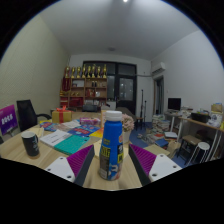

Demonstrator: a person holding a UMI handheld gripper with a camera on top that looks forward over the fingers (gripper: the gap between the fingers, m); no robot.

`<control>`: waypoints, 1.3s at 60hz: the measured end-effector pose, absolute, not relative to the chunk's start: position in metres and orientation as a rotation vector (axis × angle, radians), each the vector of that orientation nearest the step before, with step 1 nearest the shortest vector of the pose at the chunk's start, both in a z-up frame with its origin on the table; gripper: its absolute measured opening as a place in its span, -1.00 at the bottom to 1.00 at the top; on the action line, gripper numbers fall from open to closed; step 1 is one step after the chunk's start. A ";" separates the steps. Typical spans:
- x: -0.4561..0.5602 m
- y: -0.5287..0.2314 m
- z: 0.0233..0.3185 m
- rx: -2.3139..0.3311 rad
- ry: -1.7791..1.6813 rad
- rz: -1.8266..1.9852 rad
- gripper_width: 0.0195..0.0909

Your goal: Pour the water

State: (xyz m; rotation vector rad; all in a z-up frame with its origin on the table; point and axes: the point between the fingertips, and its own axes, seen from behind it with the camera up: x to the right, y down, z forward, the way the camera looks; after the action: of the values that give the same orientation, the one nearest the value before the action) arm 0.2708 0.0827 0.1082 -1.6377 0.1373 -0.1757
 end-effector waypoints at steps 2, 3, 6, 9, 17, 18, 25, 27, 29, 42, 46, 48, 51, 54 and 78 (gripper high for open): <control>0.274 0.093 0.109 -1.639 0.131 -0.194 0.67; 0.275 0.097 0.109 -1.638 0.130 -0.206 0.67; 0.281 0.110 0.107 -1.636 0.136 -0.245 0.67; 0.288 0.121 0.104 -1.640 0.149 -0.273 0.67; 0.295 0.143 0.099 -1.637 0.162 -0.270 0.56; 0.293 0.146 0.096 -1.639 0.157 -0.271 0.48; 0.290 0.155 0.094 -1.621 0.140 -0.294 0.14; 0.288 0.157 0.093 -1.612 0.137 -0.308 0.13; 0.289 0.156 0.093 -1.598 0.138 -0.322 0.14; 0.292 0.155 0.087 -1.569 0.252 -0.168 0.09; 0.290 0.157 0.085 -1.572 0.261 -0.133 0.09; 0.290 0.156 0.086 -1.575 0.254 -0.147 0.05; 0.289 0.156 0.085 -1.568 0.251 -0.179 -0.03; 0.290 0.155 0.085 -1.567 0.262 -0.183 -0.13; 0.155 0.168 0.186 -1.400 -0.631 -0.946 -0.29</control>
State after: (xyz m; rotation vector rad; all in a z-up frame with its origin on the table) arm 0.1550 0.1680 0.1857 -1.4002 -0.6309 -0.9462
